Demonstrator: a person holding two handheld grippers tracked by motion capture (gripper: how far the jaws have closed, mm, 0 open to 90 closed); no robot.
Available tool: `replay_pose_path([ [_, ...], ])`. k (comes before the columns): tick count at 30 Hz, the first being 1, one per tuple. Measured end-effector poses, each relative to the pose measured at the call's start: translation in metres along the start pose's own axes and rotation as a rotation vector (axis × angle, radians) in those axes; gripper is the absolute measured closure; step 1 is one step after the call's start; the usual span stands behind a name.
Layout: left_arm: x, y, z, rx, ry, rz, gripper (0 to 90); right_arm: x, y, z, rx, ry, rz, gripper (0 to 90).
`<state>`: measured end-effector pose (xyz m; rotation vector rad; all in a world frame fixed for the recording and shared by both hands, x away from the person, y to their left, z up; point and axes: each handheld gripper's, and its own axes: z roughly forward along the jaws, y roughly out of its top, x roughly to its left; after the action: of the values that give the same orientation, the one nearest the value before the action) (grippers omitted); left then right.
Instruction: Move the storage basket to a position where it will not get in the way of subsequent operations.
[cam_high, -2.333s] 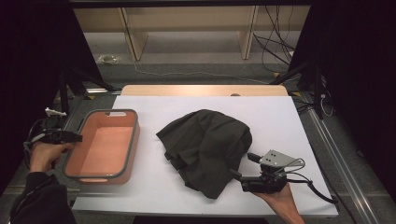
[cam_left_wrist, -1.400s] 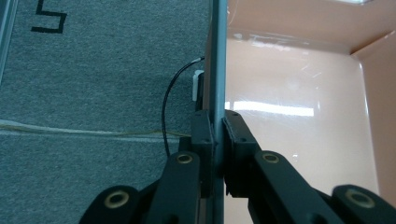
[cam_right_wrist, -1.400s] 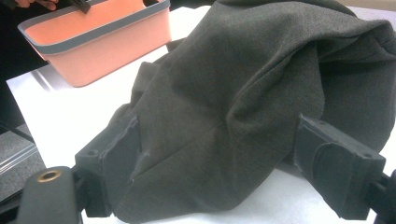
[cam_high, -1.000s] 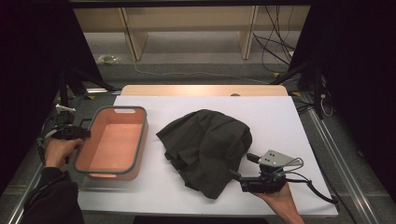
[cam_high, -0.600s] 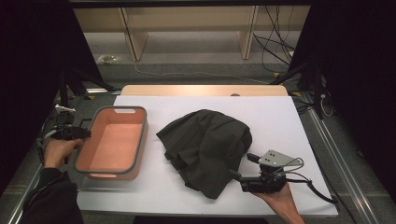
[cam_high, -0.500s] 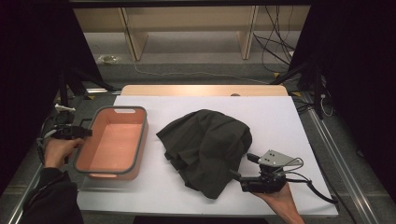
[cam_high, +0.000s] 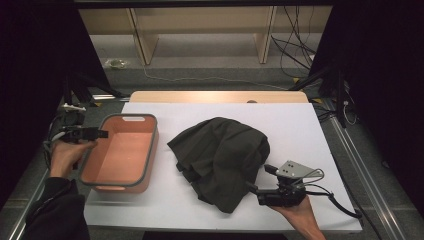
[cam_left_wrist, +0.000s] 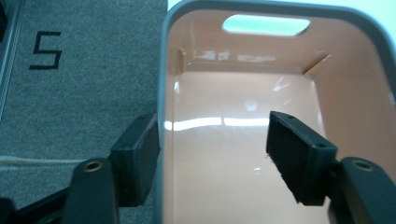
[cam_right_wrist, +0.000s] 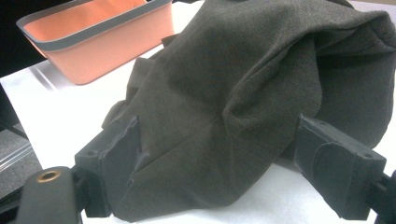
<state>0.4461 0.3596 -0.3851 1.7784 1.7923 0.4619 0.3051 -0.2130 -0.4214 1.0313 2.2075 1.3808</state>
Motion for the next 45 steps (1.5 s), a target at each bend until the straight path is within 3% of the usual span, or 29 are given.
replay_pose_path([
  [3,-0.007,0.003,-0.004,-0.019,-0.005,0.012,29.2,0.001,0.0,0.001,0.005,0.006,-0.003,16.8],
  [9,-0.02,0.007,-0.009,-0.049,-0.074,0.023,23.4,0.001,-0.001,0.002,0.007,0.004,-0.001,16.3],
  [14,-0.034,0.009,-0.01,-0.059,-0.112,0.049,20.8,0.001,-0.001,0.003,0.013,0.003,0.003,16.1],
  [16,-0.039,0.009,-0.009,-0.056,-0.161,0.047,20.2,0.002,-0.002,0.004,0.019,0.003,0.008,16.1],
  [25,-0.061,0.009,-0.006,-0.058,-0.234,0.083,18.0,0.003,-0.003,0.007,0.031,0.003,0.013,16.1],
  [42,-0.111,0.002,0.005,-0.038,-0.331,0.168,16.9,0.006,-0.005,0.014,0.054,0.016,0.039,15.8],
  [45,-0.119,0.001,0.006,-0.038,-0.347,0.178,16.8,0.008,-0.005,0.016,0.062,0.009,0.022,15.7],
])
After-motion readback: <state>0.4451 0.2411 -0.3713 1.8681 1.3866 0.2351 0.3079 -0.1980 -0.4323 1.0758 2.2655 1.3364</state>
